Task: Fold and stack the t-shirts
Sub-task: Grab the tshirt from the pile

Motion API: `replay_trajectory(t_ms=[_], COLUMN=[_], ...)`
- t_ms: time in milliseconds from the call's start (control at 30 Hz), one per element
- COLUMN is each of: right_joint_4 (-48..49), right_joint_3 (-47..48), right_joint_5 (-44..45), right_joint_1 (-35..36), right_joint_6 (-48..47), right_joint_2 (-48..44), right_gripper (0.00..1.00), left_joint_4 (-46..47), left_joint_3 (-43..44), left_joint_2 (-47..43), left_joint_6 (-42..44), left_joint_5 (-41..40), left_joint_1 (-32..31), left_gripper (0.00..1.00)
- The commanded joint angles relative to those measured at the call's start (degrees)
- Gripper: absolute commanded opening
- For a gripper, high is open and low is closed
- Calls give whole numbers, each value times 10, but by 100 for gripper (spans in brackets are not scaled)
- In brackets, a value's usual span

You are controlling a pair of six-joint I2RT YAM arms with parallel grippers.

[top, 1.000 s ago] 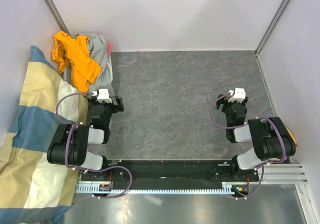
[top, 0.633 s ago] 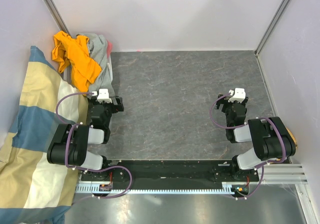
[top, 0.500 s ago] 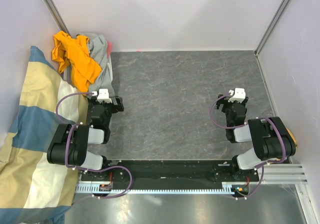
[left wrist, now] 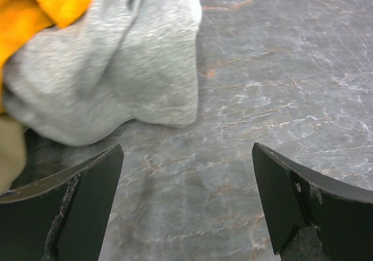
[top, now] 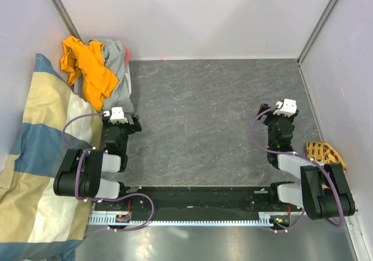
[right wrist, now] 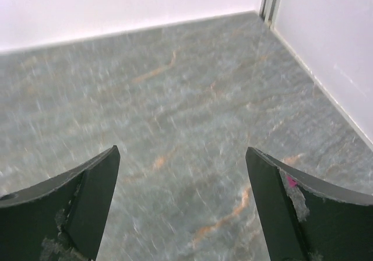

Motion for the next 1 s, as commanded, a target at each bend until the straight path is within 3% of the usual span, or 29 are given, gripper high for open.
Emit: replay_trajectory(t_ms=[0, 200, 233, 267, 367, 533, 700, 767, 800, 967], right_joint_4=[-56, -202, -262, -283, -312, -382, -464, -490, -512, -556], right_joint_3=[49, 129, 141, 159, 172, 209, 264, 277, 282, 304], right_joint_5=[40, 60, 89, 100, 106, 119, 125, 125, 120, 103], right_joint_1=[1, 6, 7, 10, 14, 38, 66, 75, 76, 86], right_joint_6=[71, 143, 178, 190, 195, 205, 213, 226, 237, 243], right_joint_2=[-41, -49, -52, -53, -60, -64, -43, -36, -33, 2], right_gripper=[98, 98, 98, 98, 98, 98, 98, 98, 98, 98], left_joint_4=[38, -140, -216, -242, -250, -355, -522, -596, -614, -679], left_joint_3=[-21, 19, 33, 36, 26, 87, 275, 338, 392, 502], left_joint_2=[-52, -168, -185, -201, -246, -284, -196, -138, -123, -57], left_joint_6=[1, -48, -78, -126, -154, -207, -204, -194, -192, -191], left_joint_5=[-40, -153, -173, -206, -264, -250, -146, -142, -145, -130], left_joint_1=[-7, -33, -34, -36, -54, -60, -60, -60, -57, -29], left_gripper=[100, 100, 100, 100, 100, 100, 100, 100, 100, 100])
